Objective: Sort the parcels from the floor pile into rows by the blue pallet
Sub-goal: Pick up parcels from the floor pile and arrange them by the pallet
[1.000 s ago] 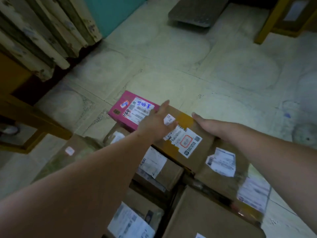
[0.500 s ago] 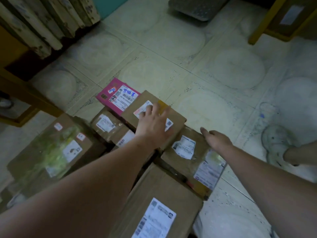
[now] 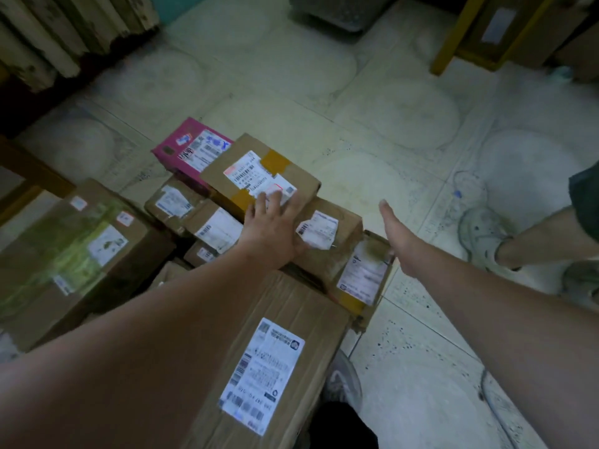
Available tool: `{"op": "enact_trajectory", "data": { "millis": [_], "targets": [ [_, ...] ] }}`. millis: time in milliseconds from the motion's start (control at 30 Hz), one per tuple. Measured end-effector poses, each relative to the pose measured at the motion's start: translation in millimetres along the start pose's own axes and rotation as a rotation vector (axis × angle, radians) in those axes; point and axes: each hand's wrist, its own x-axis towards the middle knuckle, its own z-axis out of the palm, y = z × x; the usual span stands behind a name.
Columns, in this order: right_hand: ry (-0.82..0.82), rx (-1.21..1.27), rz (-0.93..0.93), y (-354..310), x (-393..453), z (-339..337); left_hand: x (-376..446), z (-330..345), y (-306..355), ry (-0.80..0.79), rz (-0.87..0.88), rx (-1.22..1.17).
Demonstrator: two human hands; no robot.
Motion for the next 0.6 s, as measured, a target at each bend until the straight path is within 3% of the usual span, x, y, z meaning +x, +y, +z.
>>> {"op": "enact_trajectory", "data": {
  "millis": [100,167,333,533,600],
  "targets": [
    [0.228,0.06,0.075,33.1,-26.5,-5.8,-38.0,-17.7,-12.3,0.041,-0.028,-0.088],
    [0.231,0.175,0.182,67.5,-61.8,0.6,-77.6,-23.9,-18.0,0.075,-0.065,-0.1],
    [0.016,0.264,0.407,164.7,-163.3,45.3,-186.3,-2.9,-14.1,0.199,-0.171,-0.071],
    [-0.23,0.379,0.479,219.0,-221.7,115.4,-265.5,78.7,-16.8,0.038,-0.086,-0.077],
    [-0.301,0.382,0.439,226.9,-222.5,132.3,-278.4,97.3,-22.9,0.064,-0.045,-0.059]
  ]
}}
